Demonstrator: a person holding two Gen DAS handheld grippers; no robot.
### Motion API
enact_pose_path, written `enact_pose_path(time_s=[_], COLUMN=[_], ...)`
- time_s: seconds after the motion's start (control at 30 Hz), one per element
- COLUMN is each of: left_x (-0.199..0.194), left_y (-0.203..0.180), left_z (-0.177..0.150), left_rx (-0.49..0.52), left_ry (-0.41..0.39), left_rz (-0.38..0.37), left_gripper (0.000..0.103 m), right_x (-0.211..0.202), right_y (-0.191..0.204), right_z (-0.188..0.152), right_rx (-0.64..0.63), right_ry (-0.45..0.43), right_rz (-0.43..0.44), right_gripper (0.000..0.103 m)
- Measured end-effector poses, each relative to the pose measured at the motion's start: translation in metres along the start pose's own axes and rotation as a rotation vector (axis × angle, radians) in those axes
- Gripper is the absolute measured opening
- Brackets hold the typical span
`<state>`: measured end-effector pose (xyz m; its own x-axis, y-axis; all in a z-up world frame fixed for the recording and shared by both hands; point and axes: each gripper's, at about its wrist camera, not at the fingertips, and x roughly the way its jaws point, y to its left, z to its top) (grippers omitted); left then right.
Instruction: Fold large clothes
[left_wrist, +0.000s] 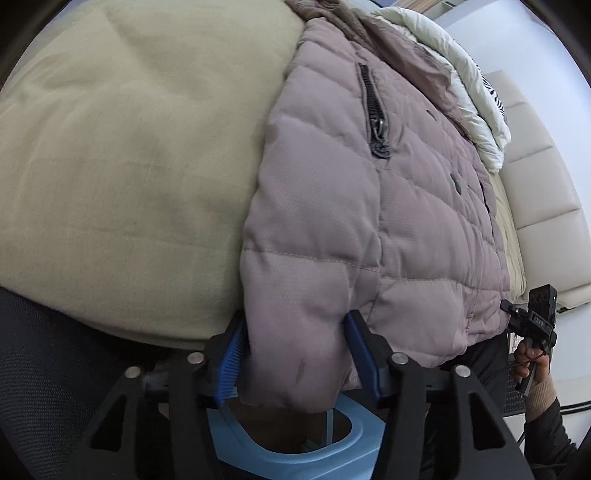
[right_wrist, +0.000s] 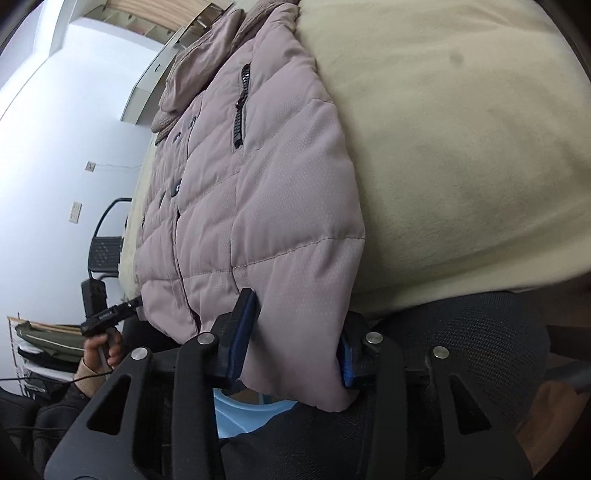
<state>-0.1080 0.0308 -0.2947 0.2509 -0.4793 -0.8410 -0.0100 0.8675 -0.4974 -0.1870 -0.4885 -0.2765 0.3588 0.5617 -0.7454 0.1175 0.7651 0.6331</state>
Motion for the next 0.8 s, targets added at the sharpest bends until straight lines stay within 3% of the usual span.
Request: enact_pose_path(time_s=[0.07, 0.13, 0.23, 0.33, 0.43, 0.57, 0.8], left_x=[-0.002, -0.004, -0.006, -0.014, -0.028, -0.060, -0.119], left_y=[-0.001, -0.002, -0.002, -0.008, -0.017, -0.028, -0.056], left_z=[0.000, -0.002, -0.002, -0.001, 0.000, 0.010, 0.063], left_rx=[0.010, 0.008, -0.010, -0.021, -0.029, -0.044, -0.044], left_ry=[-0.002, -0.003, -0.003, -0.018, -0.046, -0.115, -0.289], left_rz=[0.000, -0.016, -0.033, -0.053, -0.091, -0.179, -0.324], left_gripper=[0.055, 0.036, 0.018, 0.007, 0.006, 0.005, 0.005], right_x=[0.002, 0.002, 0.004, 0.002, -0.008, -0.026, -0.070], right_y=[0.004, 0.007, 0.012, 0.016, 0.024, 0.051, 0.110], right_z=[0.001, 0.001, 0.001, -0.002, -0.004, -0.002, 0.040], right_rx=[-0.007, -0.016, -0.024, -0.032, -0.061, -0.075, -0.131], right_ry=[0.009, 0.023, 0.033, 0.022, -0.017, -0.103, -0.289], right_rz=[-0.013, -0.028, -0.027, -0.028, -0.006, 0.067, 0.182], right_gripper=[0.038, 0.038, 0.038, 0.033, 0.020, 0.012, 0.010])
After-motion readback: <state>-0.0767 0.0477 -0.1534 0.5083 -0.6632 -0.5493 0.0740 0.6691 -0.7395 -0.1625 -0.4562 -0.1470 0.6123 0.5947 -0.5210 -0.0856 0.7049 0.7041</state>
